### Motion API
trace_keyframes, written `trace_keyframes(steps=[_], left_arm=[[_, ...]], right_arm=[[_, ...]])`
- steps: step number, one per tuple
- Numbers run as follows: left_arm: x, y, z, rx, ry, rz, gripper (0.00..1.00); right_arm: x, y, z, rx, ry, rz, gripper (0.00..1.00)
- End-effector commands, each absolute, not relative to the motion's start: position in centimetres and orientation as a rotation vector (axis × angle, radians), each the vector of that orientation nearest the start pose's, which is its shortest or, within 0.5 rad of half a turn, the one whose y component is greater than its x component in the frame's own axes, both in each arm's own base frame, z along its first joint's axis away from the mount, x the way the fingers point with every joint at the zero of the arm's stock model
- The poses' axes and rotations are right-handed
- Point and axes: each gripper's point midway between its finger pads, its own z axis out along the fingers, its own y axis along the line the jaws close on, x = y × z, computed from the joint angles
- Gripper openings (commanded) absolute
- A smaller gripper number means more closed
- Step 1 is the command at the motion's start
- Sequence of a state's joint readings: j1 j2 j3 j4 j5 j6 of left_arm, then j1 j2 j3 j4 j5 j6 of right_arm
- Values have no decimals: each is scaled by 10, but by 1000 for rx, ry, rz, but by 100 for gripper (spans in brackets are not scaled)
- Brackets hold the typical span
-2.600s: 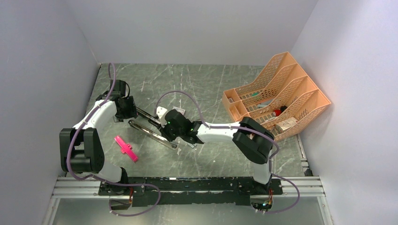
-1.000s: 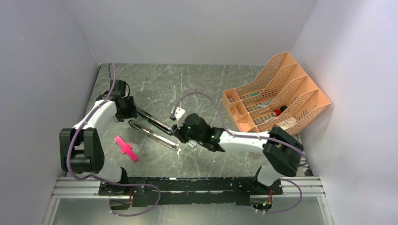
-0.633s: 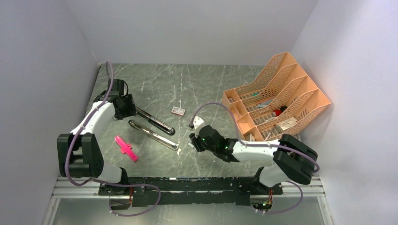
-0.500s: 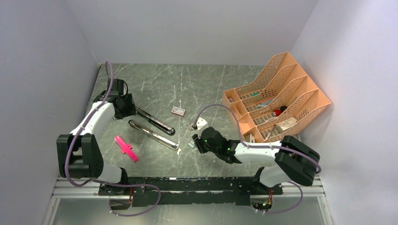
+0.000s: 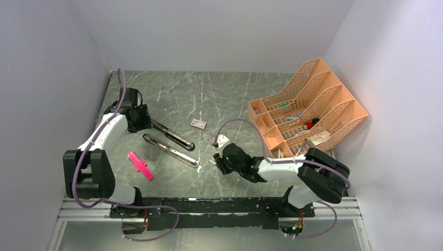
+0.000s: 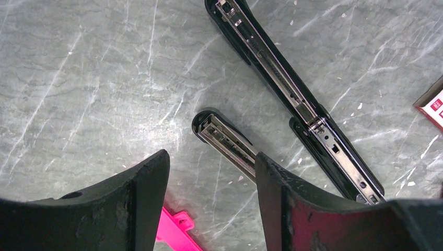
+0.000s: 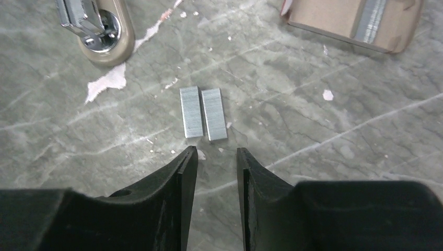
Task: Load the staples into the stapler
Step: Adjust the staple at the center of the board.
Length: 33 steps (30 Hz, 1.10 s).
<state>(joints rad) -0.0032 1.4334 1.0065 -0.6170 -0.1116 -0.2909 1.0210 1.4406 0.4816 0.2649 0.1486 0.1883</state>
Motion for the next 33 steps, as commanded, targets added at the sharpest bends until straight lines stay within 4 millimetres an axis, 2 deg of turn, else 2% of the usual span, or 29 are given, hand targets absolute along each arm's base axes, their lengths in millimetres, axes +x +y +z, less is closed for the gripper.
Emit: trace_keyframes(steps=[1, 20, 33], left_arm=[[327, 5, 96, -395, 2549, 9, 66], [327, 4, 97, -389, 2547, -1, 65], [327, 4, 97, -385, 2547, -1, 65]], right_arm=[[189, 285, 9, -882, 2161, 500, 38], [199, 286, -9, -884, 2191, 429, 39], [187, 271, -8, -862, 2216, 446, 38]])
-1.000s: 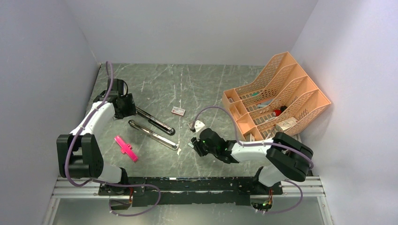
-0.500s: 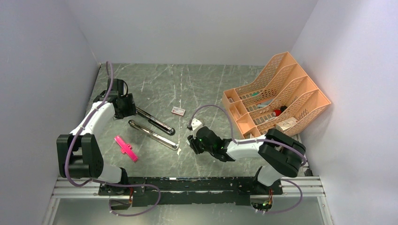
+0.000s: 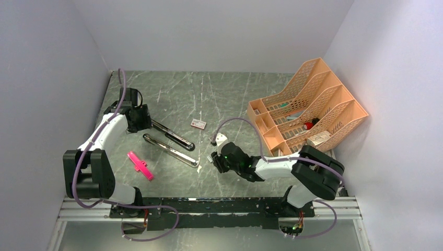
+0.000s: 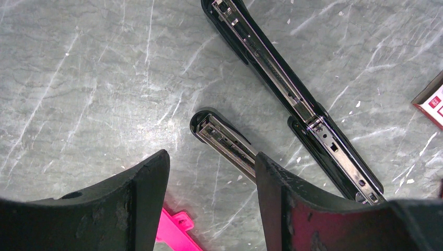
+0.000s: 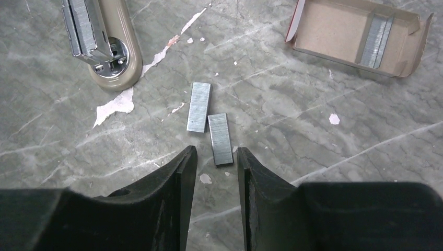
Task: Load the staples into the stapler
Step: Adjust the staple at the center of the board, then pick up the staple from the center of the board, then place the staple at the center of the board.
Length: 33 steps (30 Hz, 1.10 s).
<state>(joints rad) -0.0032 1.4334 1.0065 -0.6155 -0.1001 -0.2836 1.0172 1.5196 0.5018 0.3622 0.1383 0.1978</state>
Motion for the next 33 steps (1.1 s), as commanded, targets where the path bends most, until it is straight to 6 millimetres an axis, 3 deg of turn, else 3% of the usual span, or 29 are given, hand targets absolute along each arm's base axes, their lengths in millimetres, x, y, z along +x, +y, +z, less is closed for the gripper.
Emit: trace_keyframes(steps=[1, 14, 19, 22, 26, 29, 33], left_arm=[[327, 4, 97, -386, 2547, -1, 65], [326, 3, 98, -383, 2543, -7, 65], [326, 3, 98, -381, 2542, -8, 65], [326, 4, 99, -384, 2540, -6, 65], [326, 4, 99, -386, 2538, -5, 65], [326, 4, 99, -388, 2537, -2, 65], [326, 4, 100, -388, 2535, -1, 65]], right_arm=[[188, 271, -9, -863, 2217, 444, 37], [193, 270, -8, -832, 2202, 419, 21], [202, 269, 12, -793, 2159, 397, 9], [209, 273, 42, -792, 2075, 396, 4], [197, 301, 80, -916, 1905, 429, 3], [178, 336, 104, -1022, 1787, 578, 3], [153, 378, 112, -1148, 1684, 765, 3]])
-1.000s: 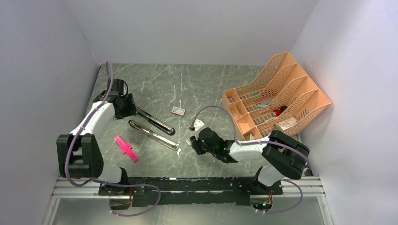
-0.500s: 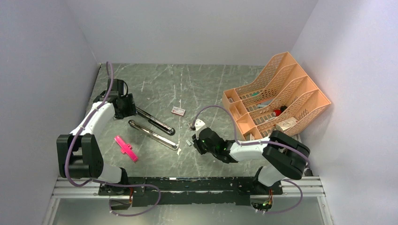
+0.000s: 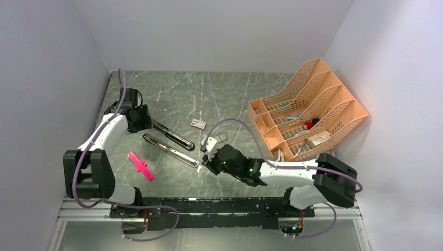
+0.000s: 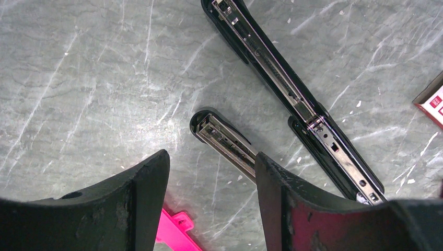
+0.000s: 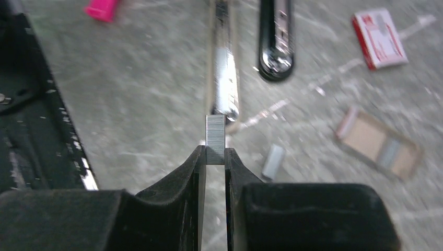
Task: Load the staples into the stapler
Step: Place the staple at the center of the board.
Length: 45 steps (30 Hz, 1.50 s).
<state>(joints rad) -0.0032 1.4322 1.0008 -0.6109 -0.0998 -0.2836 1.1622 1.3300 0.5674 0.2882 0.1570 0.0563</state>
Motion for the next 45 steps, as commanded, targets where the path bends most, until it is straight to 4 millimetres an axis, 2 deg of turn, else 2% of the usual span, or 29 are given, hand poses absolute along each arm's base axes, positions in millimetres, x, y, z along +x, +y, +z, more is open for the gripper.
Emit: trace_keyframes(steps=[1, 10, 17, 23, 29, 32, 38, 45], left_arm=[[326, 5, 100, -388, 2533, -2, 65], [327, 1, 101, -380, 2529, -25, 65], [327, 1, 103, -376, 2524, -29, 65], [328, 0, 105, -373, 2515, -36, 65], [328, 0, 103, -372, 2520, -35, 65], [328, 0, 102, -368, 2523, -39, 65], [328, 0, 102, -367, 2525, -39, 65], [328, 0, 102, -364, 2525, -38, 65]], right_arm=[[150, 385, 108, -1177, 1679, 783, 3], [136, 426, 60, -1384, 1689, 825, 5], [138, 433, 39, -1388, 1735, 808, 9], [138, 428, 19, -1405, 1766, 768, 13], [134, 422, 6, -1434, 1770, 754, 26], [131, 414, -2, -1443, 1785, 746, 29], [121, 399, -17, -1465, 1785, 765, 31], [119, 395, -33, -1489, 1804, 760, 31]])
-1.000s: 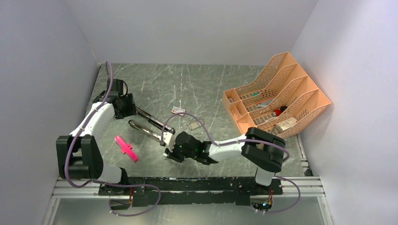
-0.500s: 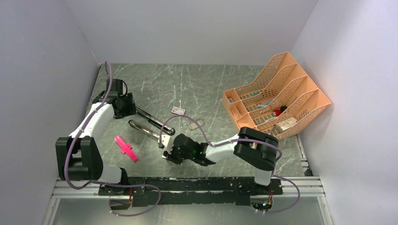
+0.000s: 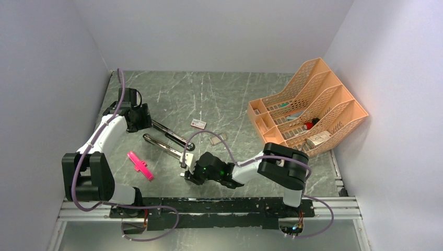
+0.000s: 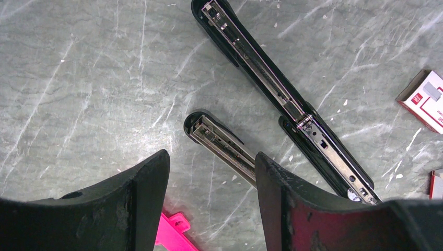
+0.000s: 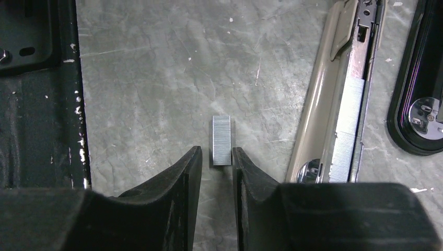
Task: Load the staples into the stapler
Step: Place the staple at the center of the board, then pick up the staple from the center of the board.
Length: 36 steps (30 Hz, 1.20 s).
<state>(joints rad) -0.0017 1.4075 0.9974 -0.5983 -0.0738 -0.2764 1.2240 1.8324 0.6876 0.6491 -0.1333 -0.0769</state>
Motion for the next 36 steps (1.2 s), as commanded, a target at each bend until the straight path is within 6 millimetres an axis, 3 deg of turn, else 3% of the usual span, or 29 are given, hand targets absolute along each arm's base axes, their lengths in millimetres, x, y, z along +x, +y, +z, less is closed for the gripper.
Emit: trace_keyframes(steps=[1, 12, 17, 20, 23, 26, 30, 33, 36], left_arm=[[328, 0, 102, -364, 2525, -37, 65], [328, -1, 102, -362, 2524, -41, 65], [328, 0, 102, -362, 2524, -41, 65], [327, -1, 102, -360, 2525, -44, 65], [326, -2, 101, -358, 2531, -50, 66], [325, -2, 101, -360, 2530, -53, 66], [324, -5, 98, -349, 2541, -74, 67], [324, -7, 96, -343, 2549, -87, 66], [324, -8, 96, -344, 2546, -89, 67]], right_arm=[[120, 394, -34, -1485, 1807, 755, 31], [120, 390, -41, -1493, 1835, 741, 19], [123, 393, -31, -1482, 1818, 734, 9], [128, 401, -11, -1445, 1786, 766, 3], [135, 417, 29, -1358, 1717, 891, 0], [153, 427, 71, -1261, 1656, 958, 0], [183, 425, 113, -1154, 1606, 961, 0], [216, 417, 133, -1043, 1623, 878, 0], [248, 413, 136, -997, 1680, 791, 0]])
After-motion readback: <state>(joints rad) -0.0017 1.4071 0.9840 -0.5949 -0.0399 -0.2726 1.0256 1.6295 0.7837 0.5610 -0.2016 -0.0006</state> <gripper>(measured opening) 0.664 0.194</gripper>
